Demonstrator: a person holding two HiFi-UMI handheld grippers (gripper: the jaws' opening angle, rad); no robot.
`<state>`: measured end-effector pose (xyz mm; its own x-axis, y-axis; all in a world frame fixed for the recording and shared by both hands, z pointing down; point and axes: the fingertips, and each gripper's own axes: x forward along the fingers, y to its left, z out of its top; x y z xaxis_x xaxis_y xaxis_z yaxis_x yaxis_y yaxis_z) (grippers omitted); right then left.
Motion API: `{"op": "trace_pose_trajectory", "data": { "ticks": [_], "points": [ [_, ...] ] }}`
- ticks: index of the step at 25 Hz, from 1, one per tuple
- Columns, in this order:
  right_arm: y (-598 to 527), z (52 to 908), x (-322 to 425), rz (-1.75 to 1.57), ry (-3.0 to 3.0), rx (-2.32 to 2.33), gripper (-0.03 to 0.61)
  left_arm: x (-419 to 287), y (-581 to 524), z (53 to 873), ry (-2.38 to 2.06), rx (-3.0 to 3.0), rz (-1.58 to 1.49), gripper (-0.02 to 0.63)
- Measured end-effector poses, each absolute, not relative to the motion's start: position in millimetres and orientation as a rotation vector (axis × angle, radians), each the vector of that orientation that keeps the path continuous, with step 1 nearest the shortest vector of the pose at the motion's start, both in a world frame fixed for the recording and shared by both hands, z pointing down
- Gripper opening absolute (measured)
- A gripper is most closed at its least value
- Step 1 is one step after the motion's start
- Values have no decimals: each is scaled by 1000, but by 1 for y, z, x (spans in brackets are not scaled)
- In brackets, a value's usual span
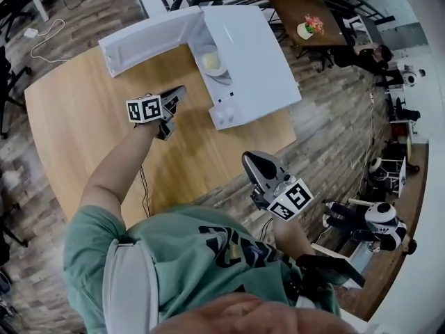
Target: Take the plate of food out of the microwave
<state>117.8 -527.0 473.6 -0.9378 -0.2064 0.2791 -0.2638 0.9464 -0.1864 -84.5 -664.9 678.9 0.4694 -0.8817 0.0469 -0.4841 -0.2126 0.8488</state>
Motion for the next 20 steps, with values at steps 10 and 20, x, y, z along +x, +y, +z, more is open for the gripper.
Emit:
{"op": "trace_pose_trajectory", "data": {
  "ticks": [10,20],
  "points": [
    [-549,489,143,416,-2732,535,6,-104,-763,734,-1135,1757,-552,5],
    [-549,503,173,467,-2648,682,6,-105,-829,792,-1170,1570,-492,156]
  ]
}}
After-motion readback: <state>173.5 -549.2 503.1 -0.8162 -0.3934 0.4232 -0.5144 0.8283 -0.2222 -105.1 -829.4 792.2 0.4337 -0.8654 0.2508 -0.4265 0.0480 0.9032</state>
